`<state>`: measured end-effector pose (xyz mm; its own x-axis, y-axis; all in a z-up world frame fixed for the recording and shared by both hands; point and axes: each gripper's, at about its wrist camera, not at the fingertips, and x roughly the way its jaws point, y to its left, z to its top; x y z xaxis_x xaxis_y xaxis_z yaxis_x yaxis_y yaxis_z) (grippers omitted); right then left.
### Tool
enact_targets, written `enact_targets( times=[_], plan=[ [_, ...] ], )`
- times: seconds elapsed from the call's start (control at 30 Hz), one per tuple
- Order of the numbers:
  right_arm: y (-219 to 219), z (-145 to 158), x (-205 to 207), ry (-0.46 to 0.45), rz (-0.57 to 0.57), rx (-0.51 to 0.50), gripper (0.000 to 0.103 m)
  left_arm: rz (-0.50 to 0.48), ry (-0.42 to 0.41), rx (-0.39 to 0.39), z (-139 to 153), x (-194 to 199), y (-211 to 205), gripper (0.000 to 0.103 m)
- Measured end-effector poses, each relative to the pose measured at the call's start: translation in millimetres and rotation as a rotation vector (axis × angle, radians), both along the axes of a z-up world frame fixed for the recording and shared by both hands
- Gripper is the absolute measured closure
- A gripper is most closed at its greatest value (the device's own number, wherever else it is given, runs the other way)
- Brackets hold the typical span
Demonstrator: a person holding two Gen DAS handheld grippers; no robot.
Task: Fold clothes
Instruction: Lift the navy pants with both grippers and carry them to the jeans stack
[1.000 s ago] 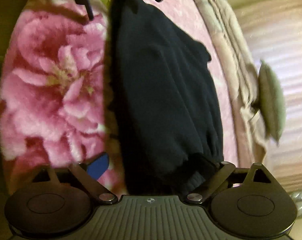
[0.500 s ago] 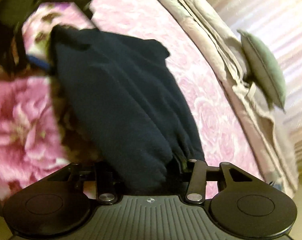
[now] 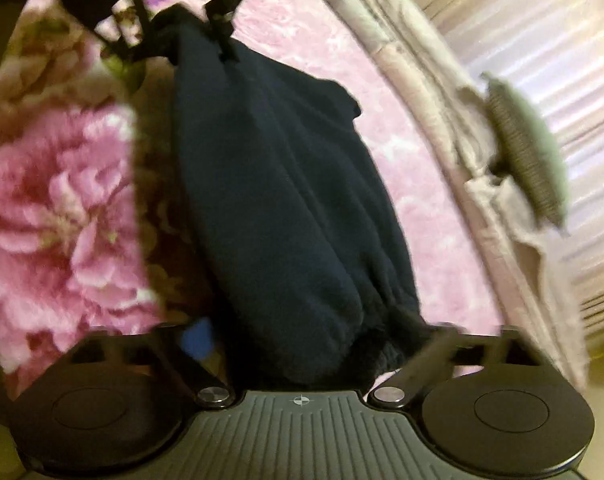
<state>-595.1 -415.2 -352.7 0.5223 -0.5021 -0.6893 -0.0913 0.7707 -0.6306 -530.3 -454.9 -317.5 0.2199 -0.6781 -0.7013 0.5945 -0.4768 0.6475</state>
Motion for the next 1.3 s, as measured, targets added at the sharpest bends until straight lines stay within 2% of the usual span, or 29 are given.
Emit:
enact_targets(
  times=[0.13, 0.23, 0.27, 0.3, 0.33, 0.4, 0.47, 0.53, 0.57, 0.6, 0.67, 0.73, 0.83, 0.87, 0.97, 1.03, 1.1, 1.13, 1.3],
  plan=[
    [13, -26, -4, 0.034, 0.052, -0.081, 0.006, 0.082, 0.131, 0.022, 17, 12, -9, 0.082],
    [9, -37, 0, 0.025, 0.061, -0.150, 0.007, 0.082, 0.148, 0.027, 22, 13, -8, 0.081],
    [6, -38, 2, 0.020, 0.058, -0.169, 0.028, 0.075, 0.143, 0.030, 22, 12, -7, 0.079],
    [3, -38, 4, 0.028, 0.050, -0.189, 0.042, 0.067, 0.135, 0.034, 20, 11, -5, 0.077],
    [0, -37, 7, 0.034, 0.042, -0.205, 0.042, 0.054, 0.117, 0.036, 17, 9, -3, 0.073],
    [-4, -30, 8, 0.031, 0.028, -0.177, 0.055, 0.025, 0.066, 0.034, 9, 4, 2, 0.066],
    [-8, -22, 9, 0.029, 0.015, -0.150, 0.059, -0.012, -0.004, 0.026, -1, -1, 3, 0.054],
    [-10, -14, 10, 0.028, 0.007, -0.140, 0.060, -0.052, -0.081, 0.029, -13, -5, 2, 0.047],
    [-11, -11, 11, 0.027, 0.003, -0.136, 0.060, -0.076, -0.120, 0.032, -20, -7, 2, 0.046],
    [-12, -8, 12, 0.026, -0.001, -0.135, 0.060, -0.088, -0.143, 0.038, -26, -8, 0, 0.047],
    [-13, -7, 15, 0.029, -0.004, -0.136, 0.060, -0.088, -0.158, 0.057, -34, -5, -8, 0.067],
    [-12, -12, 16, 0.041, 0.006, -0.155, 0.060, -0.067, -0.131, 0.073, -35, -2, -14, 0.076],
    [-8, -29, 14, 0.065, 0.037, -0.208, 0.048, -0.034, -0.065, 0.073, -27, 4, -15, 0.080],
    [-7, -36, 13, 0.075, 0.043, -0.226, 0.038, -0.022, -0.038, 0.074, -23, 7, -15, 0.081],
    [-7, -50, 14, 0.104, 0.058, -0.274, 0.037, 0.002, 0.021, 0.074, -10, 15, -17, 0.081],
    [-10, -48, 16, 0.119, 0.053, -0.275, 0.037, 0.001, 0.033, 0.086, -4, 17, -19, 0.081],
    [-14, -37, 18, 0.128, 0.046, -0.248, 0.053, 0.000, 0.044, 0.101, 2, 20, -22, 0.081],
    [-17, -31, 18, 0.132, 0.042, -0.235, 0.057, -0.004, 0.051, 0.110, 7, 21, -24, 0.082],
    [-24, 16, 20, 0.145, 0.016, -0.198, 0.063, -0.034, 0.070, 0.111, 46, 25, -25, 0.083]
  ],
)
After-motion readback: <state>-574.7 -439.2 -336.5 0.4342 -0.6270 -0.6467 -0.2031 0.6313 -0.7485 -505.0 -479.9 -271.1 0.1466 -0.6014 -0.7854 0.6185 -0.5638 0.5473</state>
